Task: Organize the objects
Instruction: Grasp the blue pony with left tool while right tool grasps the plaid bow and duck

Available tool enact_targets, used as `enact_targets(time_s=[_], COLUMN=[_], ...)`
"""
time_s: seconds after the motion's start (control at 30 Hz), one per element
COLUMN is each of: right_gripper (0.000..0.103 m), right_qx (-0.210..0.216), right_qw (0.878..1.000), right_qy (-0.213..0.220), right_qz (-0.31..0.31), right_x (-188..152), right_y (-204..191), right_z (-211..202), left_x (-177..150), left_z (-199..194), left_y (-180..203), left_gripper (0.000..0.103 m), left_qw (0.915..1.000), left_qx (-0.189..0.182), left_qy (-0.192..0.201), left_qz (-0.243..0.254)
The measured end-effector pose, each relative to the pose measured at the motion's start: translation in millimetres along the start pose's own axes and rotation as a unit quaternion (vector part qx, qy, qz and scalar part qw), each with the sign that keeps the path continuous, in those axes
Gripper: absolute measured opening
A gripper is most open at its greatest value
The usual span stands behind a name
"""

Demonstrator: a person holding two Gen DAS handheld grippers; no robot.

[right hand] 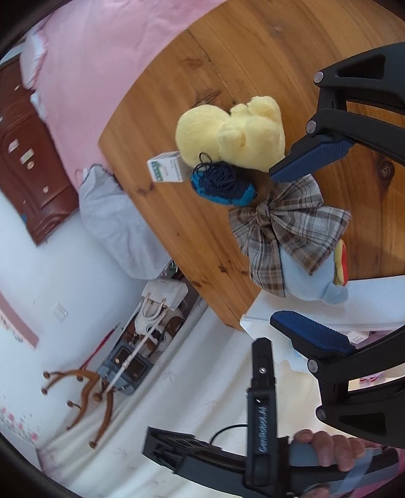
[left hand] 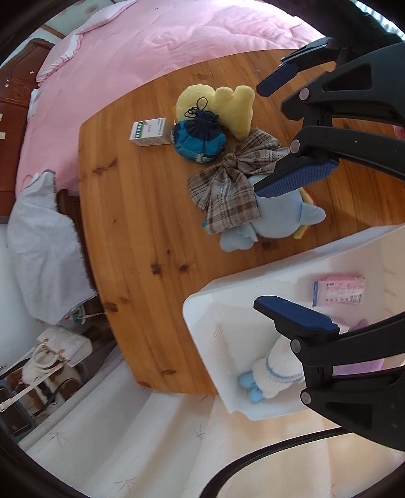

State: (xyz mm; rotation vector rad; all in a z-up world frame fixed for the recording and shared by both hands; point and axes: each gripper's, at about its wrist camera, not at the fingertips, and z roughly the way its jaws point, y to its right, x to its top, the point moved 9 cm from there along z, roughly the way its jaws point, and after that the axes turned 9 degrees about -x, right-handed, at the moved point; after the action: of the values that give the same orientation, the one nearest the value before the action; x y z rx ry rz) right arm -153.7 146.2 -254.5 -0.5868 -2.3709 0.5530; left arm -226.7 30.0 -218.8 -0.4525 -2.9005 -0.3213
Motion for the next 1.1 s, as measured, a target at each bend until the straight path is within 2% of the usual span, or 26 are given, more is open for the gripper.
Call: enact_targets(time_s=[0.13,0.43,0.63,1.1], right_gripper=[0.085,0.085,0.084,0.066], right_qx=[-0.009,-0.001,-0.001,-0.024], right_qw=[1.000,0.998,0.996,0.993], right_qy=[-0.018,-0.064,-0.087,-0.104], right_qz=[0.003,-0.005,-0.008,-0.058], right_x=[0.2,-6.1,-12.2,-16.5], right_y=[9.6,9.0,7.2,9.5], right_z=[14.7,47.8,65.6,84.8], left_x=[-2.9,-11.8,-12.7,-16.1], left_z=[15.9,44.7,55.4,67.9], left_y=[4.2,7.9,5.0,-0.7], left_gripper=[0.070,0.070,0.070,0.070], left_qw=[0.9994,0.9951,0.9928,0.9894], left_qx=[0.001,0.006,0.009,0.017], left_qy=[-0.035,-0.098,-0.117,-0.141], left_qz=[-0.005,-0.016,-0.026,-0.030])
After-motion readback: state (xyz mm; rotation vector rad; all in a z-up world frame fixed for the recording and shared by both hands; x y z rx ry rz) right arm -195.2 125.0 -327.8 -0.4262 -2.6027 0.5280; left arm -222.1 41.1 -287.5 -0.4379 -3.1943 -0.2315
